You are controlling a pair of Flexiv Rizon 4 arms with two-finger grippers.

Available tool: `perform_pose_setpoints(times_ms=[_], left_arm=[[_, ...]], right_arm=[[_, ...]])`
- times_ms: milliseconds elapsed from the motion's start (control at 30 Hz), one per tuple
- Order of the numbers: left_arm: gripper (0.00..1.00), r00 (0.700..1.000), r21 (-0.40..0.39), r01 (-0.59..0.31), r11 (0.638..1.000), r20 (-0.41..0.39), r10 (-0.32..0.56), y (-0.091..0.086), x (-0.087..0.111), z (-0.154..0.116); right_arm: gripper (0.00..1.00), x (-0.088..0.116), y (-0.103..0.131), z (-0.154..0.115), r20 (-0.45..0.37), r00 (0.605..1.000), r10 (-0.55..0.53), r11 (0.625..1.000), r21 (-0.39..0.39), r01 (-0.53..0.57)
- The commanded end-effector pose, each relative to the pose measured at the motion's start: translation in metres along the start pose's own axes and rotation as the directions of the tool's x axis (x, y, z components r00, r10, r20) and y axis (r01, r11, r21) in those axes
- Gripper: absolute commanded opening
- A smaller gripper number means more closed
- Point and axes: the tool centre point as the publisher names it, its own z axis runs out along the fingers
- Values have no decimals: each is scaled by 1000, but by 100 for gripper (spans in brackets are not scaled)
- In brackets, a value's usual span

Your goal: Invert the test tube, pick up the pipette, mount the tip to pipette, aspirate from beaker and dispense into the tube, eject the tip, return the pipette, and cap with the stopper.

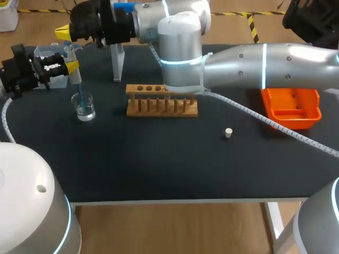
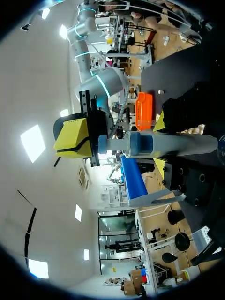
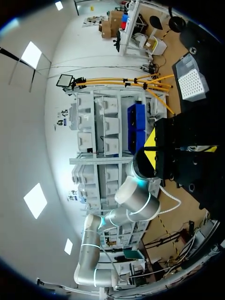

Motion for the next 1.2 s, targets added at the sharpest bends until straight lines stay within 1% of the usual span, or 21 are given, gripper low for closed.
perform_pose_setpoints(times_ms=[33,467,700,1200], left_arm=[[0,1000,-1,-1,1000,1,1,0,0,0],[0,1000,-1,-1,1000,1,1,0,0,0],[0,1000,-1,-1,1000,1,1,0,0,0],[0,1000,-1,-1,1000,1,1,0,0,0]], right_arm=[[0,-2,-3,1,-7,1000,1,1000,1,-1],[0,-3,-13,1,-3,1000,0,1000,18,0],[0,-2,-21,0,3,1000,-7,999,41,7],[0,2,-37,2,4,1000,3,998,64,-3]])
